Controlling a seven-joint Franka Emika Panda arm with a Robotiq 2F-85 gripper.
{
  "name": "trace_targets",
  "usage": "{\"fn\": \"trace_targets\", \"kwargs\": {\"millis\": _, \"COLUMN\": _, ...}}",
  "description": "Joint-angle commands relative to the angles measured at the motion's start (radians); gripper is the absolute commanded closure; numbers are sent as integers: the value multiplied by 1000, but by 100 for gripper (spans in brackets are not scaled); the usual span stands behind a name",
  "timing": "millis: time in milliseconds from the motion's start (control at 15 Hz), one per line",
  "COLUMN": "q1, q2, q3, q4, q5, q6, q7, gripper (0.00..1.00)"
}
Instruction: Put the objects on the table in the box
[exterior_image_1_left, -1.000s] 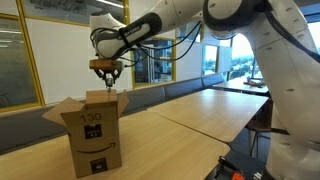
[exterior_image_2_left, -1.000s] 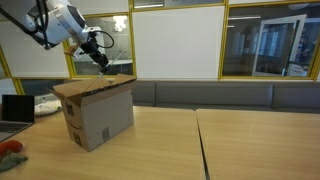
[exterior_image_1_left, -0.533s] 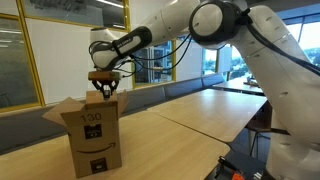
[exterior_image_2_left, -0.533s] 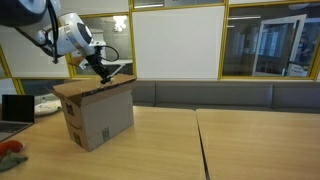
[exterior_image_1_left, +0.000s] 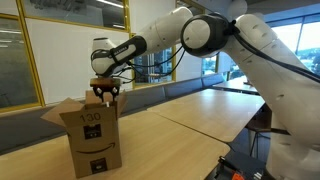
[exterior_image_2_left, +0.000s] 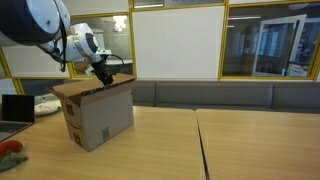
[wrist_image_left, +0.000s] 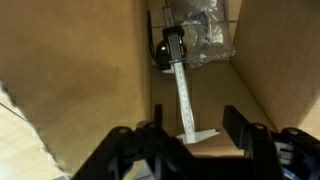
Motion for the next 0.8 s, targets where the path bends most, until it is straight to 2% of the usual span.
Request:
{"fn": "trace_targets", "kwargs": {"millis": 0, "q1": 16, "q2": 38, "q3": -26, "q4": 85, "q5": 51, "q6": -45, "q7": -47, "gripper": 3}}
{"fn": "trace_targets", "kwargs": {"millis": 67, "q1": 16, "q2": 39, "q3": -28, "q4": 88, "q5": 59, "q6": -51, "q7": -51, "gripper": 0}}
{"fn": "trace_targets", "kwargs": {"millis": 400, "q1": 16, "q2": -4, "q3": -47, "q4": 58, "q5": 60, "q6": -54, "q7": -44, "gripper": 0}}
{"fn": "trace_targets", "kwargs": {"millis": 733, "q1": -2, "q2": -139, "q3": -56, "q4": -46, "q5": 12, "q6": -66, "q7": -18, "gripper": 0}}
